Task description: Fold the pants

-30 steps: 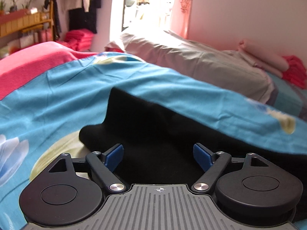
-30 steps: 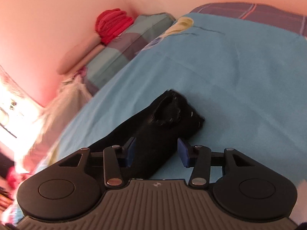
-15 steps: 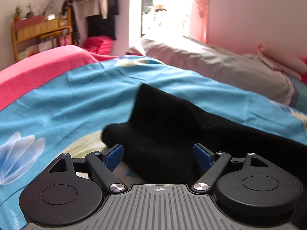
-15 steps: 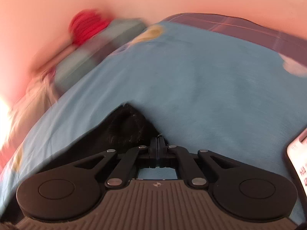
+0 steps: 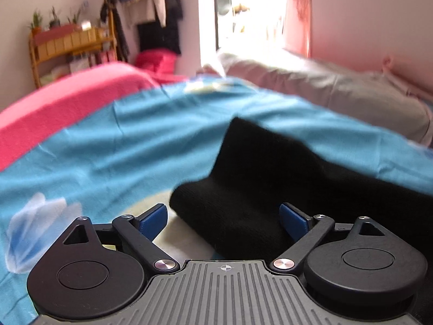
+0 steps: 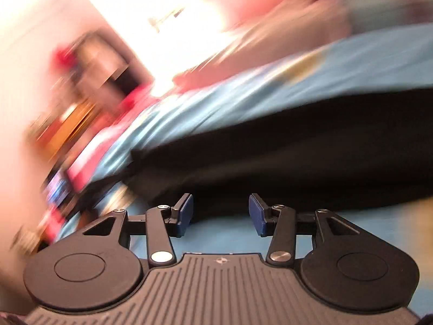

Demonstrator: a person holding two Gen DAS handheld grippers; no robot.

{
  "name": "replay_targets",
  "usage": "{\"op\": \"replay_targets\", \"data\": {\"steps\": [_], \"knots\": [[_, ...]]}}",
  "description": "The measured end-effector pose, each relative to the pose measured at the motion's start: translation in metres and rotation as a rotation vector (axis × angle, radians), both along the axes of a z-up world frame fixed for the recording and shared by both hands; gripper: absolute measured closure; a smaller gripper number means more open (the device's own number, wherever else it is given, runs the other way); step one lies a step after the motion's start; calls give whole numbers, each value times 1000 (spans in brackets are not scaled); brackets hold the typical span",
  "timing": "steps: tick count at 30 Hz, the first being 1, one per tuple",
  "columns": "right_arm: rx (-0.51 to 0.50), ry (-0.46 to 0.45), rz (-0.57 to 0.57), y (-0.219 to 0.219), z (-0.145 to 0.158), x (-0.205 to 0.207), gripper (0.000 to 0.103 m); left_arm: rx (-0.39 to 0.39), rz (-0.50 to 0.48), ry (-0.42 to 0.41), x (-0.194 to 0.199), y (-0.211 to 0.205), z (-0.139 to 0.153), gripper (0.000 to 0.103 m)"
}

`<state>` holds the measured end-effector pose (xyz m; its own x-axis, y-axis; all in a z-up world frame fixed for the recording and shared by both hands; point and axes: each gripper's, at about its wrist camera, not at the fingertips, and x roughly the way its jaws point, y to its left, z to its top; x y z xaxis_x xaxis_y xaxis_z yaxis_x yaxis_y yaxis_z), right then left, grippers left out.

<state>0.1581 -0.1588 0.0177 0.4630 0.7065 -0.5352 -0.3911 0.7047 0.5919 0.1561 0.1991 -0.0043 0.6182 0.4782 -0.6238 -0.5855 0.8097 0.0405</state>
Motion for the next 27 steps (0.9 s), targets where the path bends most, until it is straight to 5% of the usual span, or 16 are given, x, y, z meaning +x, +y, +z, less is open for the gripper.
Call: {"op": "replay_targets", "data": {"steps": [5,8,9,11,12,15,17,18,22,24,27], "knots": [[-75,15,151,87,-29,39,50,-110,21,-10,-3,17,-6,0],[-33,-62,83,98,-32,62,48,-134,23,-13,-3,20,-7,0],[19,-7,57,97,-36,62,48,-134,23,-10,-3,20,-7,0],[132,125,237,112,-47,59,52,-128,27,0,-2,20,-7,0],[101,109,330,121,-43,43,51,-131,28,4,-2,21,-7,0],[-72,-156,447,123,-25,4,53,-149,28,7,-1,23,-8,0],[-73,9,255,105,-35,30,57,-148,34,6,-3,23,-7,0],[-92,28,265,103,-37,32,57,-147,42,3,-4,24,-5,0],[-382,-250,548,119,-1,-23,46,-165,121,-56,-21,37,7,0],[-373,-259,604,114,20,-21,44,-179,193,-93,-32,48,13,0],[-340,-331,545,122,53,-1,39,-168,323,-89,-44,66,17,0]]}}
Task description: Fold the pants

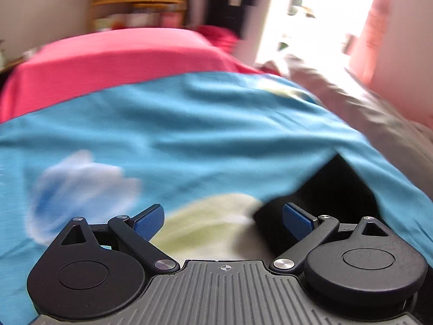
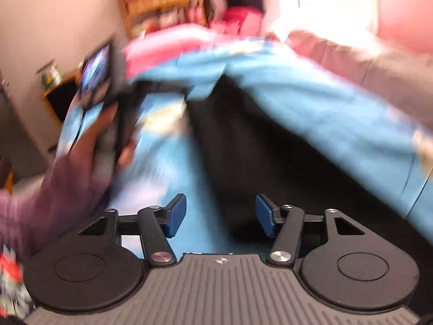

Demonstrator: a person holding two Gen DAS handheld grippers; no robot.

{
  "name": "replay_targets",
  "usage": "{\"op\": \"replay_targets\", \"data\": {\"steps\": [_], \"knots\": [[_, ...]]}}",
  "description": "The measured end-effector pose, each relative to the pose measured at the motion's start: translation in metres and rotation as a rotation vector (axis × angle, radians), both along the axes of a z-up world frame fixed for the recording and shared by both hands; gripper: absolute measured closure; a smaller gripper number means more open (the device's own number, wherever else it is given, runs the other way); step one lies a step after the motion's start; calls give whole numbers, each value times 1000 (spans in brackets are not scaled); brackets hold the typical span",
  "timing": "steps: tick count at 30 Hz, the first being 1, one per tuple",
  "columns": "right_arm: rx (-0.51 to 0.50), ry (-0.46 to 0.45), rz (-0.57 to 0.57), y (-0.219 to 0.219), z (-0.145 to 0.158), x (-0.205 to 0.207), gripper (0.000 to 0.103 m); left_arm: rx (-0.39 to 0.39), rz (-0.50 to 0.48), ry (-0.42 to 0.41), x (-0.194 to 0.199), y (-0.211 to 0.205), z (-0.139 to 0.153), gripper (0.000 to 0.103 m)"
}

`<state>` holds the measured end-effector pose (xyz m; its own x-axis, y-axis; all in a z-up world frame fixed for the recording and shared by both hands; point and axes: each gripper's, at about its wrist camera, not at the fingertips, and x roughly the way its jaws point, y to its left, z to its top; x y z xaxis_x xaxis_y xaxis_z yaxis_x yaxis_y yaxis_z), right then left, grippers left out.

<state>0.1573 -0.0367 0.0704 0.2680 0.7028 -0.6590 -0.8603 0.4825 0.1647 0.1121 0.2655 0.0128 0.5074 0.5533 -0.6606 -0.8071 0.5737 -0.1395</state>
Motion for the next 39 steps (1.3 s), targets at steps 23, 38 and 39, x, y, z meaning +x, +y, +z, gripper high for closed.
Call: {"op": "replay_targets", "data": {"steps": [23,38,39], "knots": [[108,-62,432,186,-24,34,93,-98,172,-53,-36,44,-3,0],[-38,-89,-53,240,-84,140,63,-8,158,51,-17,36,-12,0],[-21,-68,-66,229,-76,141,61,-2,157,59,-15,36,-13,0]]}}
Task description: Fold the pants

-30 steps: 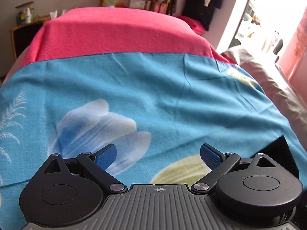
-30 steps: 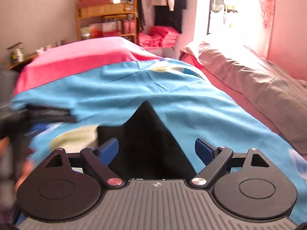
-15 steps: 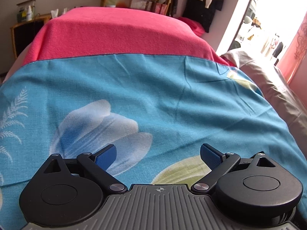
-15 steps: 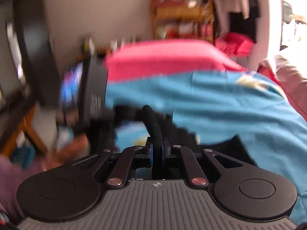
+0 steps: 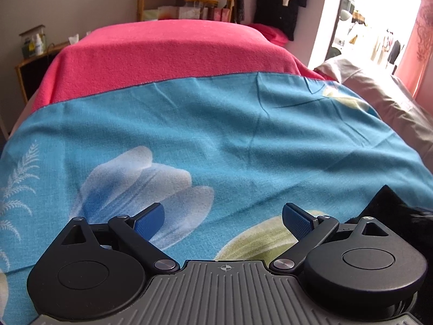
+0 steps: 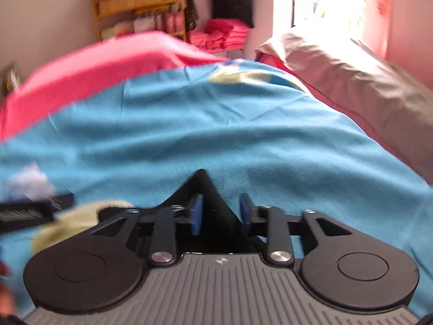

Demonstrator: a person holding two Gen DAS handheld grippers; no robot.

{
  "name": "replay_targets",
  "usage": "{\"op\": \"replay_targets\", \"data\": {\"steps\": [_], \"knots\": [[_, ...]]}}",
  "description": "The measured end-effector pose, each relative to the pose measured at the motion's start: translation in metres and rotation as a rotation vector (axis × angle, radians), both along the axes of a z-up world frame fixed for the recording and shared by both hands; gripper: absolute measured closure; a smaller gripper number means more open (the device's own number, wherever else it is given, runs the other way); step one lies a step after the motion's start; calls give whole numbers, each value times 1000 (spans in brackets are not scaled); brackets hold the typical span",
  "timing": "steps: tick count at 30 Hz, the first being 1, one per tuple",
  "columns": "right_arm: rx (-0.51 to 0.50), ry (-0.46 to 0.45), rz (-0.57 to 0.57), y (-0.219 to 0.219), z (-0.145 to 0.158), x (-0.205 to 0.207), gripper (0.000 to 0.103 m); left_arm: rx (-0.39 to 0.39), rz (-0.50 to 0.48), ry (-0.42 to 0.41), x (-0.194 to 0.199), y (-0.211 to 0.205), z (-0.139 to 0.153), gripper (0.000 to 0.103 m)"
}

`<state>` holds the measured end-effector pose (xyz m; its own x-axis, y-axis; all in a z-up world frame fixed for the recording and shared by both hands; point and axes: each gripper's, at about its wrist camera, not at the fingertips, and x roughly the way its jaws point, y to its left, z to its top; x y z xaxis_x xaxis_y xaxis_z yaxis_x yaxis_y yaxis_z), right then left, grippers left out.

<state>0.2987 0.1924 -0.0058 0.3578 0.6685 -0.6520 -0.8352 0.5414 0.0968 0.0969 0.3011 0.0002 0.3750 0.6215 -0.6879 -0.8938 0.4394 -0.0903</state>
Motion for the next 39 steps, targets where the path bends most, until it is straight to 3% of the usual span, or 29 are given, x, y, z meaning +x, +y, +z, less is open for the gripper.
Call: {"op": "replay_targets", "data": {"steps": [4,8,11,15,16,17,18,20,22,24,26,28,31,32,34,36,38,39], "knots": [[16,-31,-158,-80,57,-19,46,10,-13,10,4,-2,1,0],[172,109,-294,-185,75,-42,38,3,-86,-34,6,-10,12,0],[249,207,-385,-238,53,-61,35,20,-197,-28,18,-31,27,0],[216,348,-411,-240,-3,-61,38,28,-480,22,57,-78,39,0],[214,377,-405,-239,-14,-57,44,22,-533,30,68,-90,37,0],[227,377,-409,-243,-22,-52,64,3,-586,38,79,-99,33,0],[262,357,-419,-254,-25,-46,72,-30,-626,44,90,-105,26,0],[287,343,-567,-291,-24,-33,93,-32,-638,76,106,-113,9,0],[318,325,-744,-334,-19,-29,94,47,-616,112,113,-118,-9,0],[295,222,-878,-360,-7,-45,79,146,-616,94,109,-122,-22,0],[313,209,-809,-372,-1,-63,59,169,-620,104,110,-124,-19,0],[349,279,-698,-381,-3,-76,53,141,-615,84,110,-118,-21,0],[344,290,-701,-410,-12,-77,73,122,-611,57,106,-113,-19,0],[330,250,-796,-433,-13,-75,100,128,-612,61,106,-114,-19,0],[322,210,-1033,-489,-11,-70,103,142,-611,72,108,-118,-20,0],[342,148,-1225,-537,3,-84,90,144,-609,70,108,-118,-20,0],[345,72,-1326,-568,24,-112,58,143,-608,68,108,-118,-20,0],[384,83,-1340,-582,33,-129,52,145,-607,70,108,-119,-20,0]]}}
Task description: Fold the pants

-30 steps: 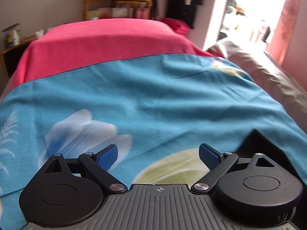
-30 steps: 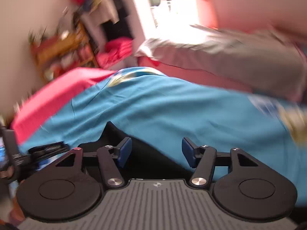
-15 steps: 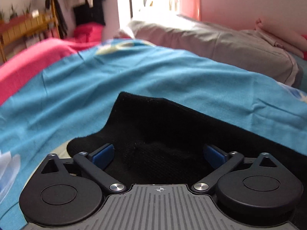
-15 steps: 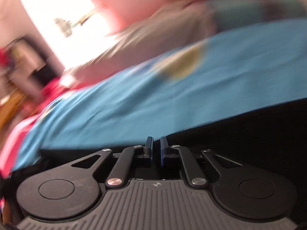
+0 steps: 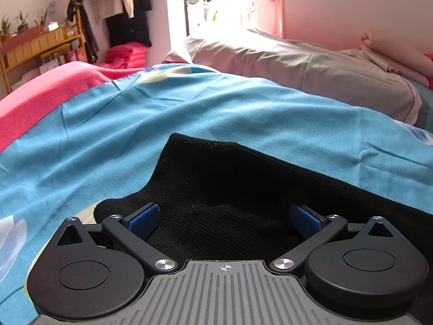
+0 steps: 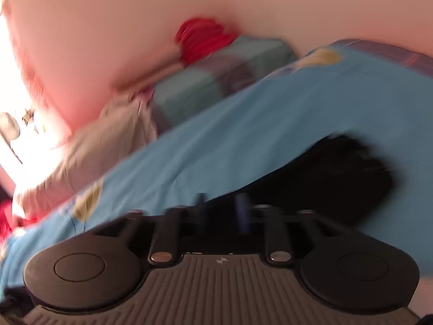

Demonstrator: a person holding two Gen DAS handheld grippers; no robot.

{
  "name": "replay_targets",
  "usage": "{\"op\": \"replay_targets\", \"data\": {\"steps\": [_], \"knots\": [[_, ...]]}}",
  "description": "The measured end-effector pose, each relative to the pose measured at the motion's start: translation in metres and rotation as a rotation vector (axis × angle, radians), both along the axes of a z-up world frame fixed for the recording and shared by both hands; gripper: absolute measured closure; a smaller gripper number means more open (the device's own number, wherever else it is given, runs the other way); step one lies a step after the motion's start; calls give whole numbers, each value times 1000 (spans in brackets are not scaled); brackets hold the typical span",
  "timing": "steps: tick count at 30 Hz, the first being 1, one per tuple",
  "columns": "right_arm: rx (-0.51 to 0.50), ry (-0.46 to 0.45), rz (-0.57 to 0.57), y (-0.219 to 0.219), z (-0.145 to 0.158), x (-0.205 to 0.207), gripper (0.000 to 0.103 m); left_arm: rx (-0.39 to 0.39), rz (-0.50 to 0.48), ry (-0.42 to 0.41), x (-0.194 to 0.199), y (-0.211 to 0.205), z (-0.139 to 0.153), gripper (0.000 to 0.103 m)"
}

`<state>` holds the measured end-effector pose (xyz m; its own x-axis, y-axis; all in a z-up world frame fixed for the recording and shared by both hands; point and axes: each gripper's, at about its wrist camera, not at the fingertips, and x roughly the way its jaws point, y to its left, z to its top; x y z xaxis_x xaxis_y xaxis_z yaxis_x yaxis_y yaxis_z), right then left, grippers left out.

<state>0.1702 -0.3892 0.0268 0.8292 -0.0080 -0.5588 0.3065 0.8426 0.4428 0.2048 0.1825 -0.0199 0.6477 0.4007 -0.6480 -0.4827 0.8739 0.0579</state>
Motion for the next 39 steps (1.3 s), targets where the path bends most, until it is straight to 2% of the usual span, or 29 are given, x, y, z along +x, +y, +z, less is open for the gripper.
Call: {"op": "replay_targets", "data": {"steps": [2,4,6,8,10,12,13,14,16,18,20,22,25,27,28,31,33,36,38,39], "knots": [[120,17,-23,-22,6,-31,39,3,1,1,0,0,0,0],[235,96,-43,-36,1,-51,35,2,2,0,0,0,0,0],[328,156,-22,-42,-16,-57,34,4,4,0,0,0,0,0],[339,185,-8,-40,-33,-50,34,5,3,-2,-1,0,-1,0],[316,115,-7,-30,-37,-41,25,4,3,-5,-1,0,-1,0],[279,76,-8,-25,-41,-23,21,8,3,-5,-1,-1,-1,0],[245,47,-7,-20,-44,-15,15,9,4,-5,-1,-1,-1,0],[222,6,-1,-18,-46,-9,0,11,4,-6,-1,-1,-1,0],[246,-49,-1,-15,-50,0,0,13,5,-7,-1,-1,-1,0],[173,-48,-23,-5,-49,11,9,15,6,-7,-1,-2,-1,0],[119,-21,-81,-4,-48,5,36,16,8,-9,-1,-2,-1,0],[190,-13,-125,-8,-47,-6,52,18,10,-10,-2,-3,-1,0],[297,-41,-127,-22,-65,-7,71,21,13,-9,-1,-3,-1,0],[307,-50,-101,-24,-69,-4,74,22,15,-6,-1,-4,-1,0],[283,-37,-81,-25,-68,-1,82,22,15,-4,0,-4,-1,0],[273,-42,-15,-41,-62,15,85,44,16,18,2,-8,1,0],[287,-71,-3,-57,-50,7,86,47,20,32,2,-13,4,0],[272,-111,-57,-84,-33,3,86,-45,-39,22,-3,-31,9,0],[256,-124,-119,-104,-28,0,85,-44,-97,24,-4,-54,9,0],[248,-94,-119,-110,-31,4,85,-24,-120,32,-3,-66,7,0]]}}
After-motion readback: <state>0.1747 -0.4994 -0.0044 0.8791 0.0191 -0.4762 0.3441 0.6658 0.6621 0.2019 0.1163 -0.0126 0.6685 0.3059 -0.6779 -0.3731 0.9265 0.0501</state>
